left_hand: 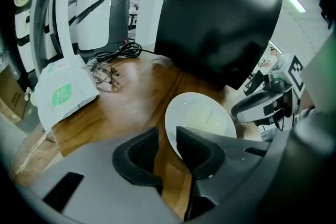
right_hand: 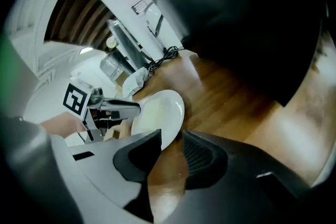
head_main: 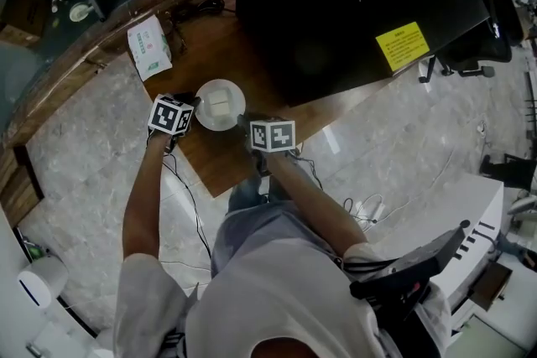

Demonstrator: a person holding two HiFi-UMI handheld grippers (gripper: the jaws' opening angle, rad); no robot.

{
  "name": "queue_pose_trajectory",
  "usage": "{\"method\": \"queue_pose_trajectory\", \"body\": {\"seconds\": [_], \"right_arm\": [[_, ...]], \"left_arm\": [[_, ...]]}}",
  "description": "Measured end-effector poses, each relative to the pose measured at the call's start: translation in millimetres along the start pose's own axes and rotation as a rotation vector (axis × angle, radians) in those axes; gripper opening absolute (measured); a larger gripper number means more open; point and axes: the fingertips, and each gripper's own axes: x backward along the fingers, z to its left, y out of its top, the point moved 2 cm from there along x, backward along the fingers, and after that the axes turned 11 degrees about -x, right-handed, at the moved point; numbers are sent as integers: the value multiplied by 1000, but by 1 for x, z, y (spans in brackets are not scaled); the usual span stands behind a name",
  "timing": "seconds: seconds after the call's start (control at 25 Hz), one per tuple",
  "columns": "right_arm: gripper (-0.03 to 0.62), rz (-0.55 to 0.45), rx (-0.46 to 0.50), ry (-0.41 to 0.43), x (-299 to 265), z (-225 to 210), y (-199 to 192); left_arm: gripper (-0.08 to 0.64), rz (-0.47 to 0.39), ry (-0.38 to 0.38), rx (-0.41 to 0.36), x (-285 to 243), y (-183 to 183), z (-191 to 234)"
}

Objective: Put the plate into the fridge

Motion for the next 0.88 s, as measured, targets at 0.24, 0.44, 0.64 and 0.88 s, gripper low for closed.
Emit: {"method": "queue_pose_trajectory", "body": {"seconds": [0.24,0.44,0.64,0.88], "right_arm": [[109,5,-286,88,-9,-11,-1],[109,7,-297,98,-14,-9,-1],[94,-12,-306,126,-17,-7,-3],[59,-37,-431,240,-20,-4,2]], "left_arm": [[98,-35,-21,40,-2,0,-1],[98,-60,-3,41,1,-1,-3],[97,-85,7,51,0,-2,-3],[97,-116,17,69,0,-5,-3]]}}
